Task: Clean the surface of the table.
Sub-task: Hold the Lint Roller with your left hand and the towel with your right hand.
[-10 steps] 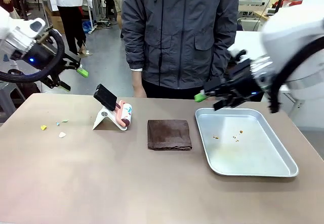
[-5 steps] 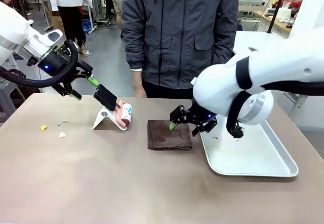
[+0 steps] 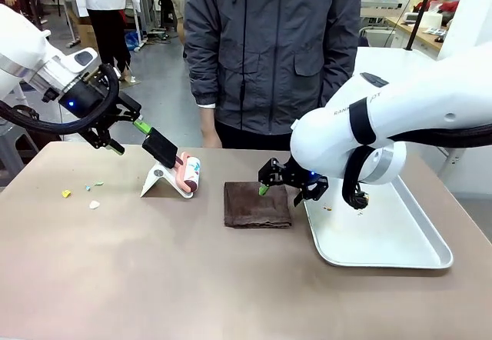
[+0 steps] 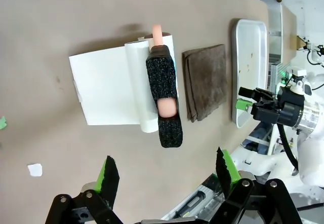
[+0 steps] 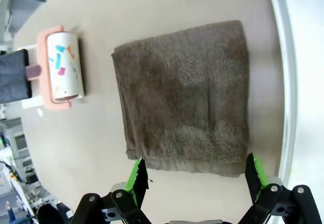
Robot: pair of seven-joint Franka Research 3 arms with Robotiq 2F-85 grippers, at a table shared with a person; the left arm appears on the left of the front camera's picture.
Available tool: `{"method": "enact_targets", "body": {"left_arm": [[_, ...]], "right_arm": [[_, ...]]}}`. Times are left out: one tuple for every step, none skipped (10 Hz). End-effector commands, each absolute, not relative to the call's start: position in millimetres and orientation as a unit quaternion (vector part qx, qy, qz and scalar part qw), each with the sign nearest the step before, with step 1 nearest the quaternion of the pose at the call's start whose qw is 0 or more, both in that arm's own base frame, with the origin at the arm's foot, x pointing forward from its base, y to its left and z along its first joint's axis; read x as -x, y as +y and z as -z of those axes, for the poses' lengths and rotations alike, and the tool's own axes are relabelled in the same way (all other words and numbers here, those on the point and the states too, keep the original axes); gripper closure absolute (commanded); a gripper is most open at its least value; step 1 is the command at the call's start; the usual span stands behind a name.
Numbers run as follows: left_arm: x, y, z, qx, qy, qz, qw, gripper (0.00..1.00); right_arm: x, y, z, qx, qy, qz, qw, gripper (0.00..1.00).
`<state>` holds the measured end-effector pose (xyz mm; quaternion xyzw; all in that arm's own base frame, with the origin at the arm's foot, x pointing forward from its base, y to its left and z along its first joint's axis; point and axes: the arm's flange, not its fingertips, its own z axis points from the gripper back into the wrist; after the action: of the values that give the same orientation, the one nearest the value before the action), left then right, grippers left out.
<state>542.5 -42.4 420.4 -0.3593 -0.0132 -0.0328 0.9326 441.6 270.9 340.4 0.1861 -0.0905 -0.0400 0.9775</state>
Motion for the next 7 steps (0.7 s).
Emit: {"method": "enact_targets", "body": {"left_arm": [[-541.8, -44.6, -423.6, 0.363, -0.015, 0.034, 0.931, 0.00], [-541.8, -44.6, -423.6, 0.363, -0.015, 0.034, 0.931, 0.00], [-542.5, -42.5, -420.4, 0.359, -0.013, 0.033, 0.933, 0.00], [-550.4, -56.6, -419.7, 0.342, -0.027, -0.002, 0.939, 0.00], [-555.8, -67.8, -418.7, 0.365, -0.017, 0.005, 0.931, 0.00], [-559.6, -75.8, -415.6, 0.362, -0.020, -0.007, 0.932, 0.00], [-561.1, -80.4, -414.8, 0.356, -0.027, -0.015, 0.934, 0.00]], "right_arm": [[-435.8, 274.8, -335.1, -0.184, -0.086, 0.031, 0.979, 0.00], [-435.8, 274.8, -335.1, -0.184, -0.086, 0.031, 0.979, 0.00], [-439.7, 272.8, -338.4, -0.185, -0.088, 0.038, 0.978, 0.00], [-454.2, 288.8, -340.1, -0.157, -0.084, 0.019, 0.984, 0.00], [-468.3, 298.6, -343.4, -0.147, -0.085, 0.009, 0.985, 0.00], [-483.7, 308.2, -341.3, -0.127, -0.074, 0.011, 0.989, 0.00], [-495.3, 317.6, -338.3, -0.102, -0.068, 0.016, 0.992, 0.00]]}}
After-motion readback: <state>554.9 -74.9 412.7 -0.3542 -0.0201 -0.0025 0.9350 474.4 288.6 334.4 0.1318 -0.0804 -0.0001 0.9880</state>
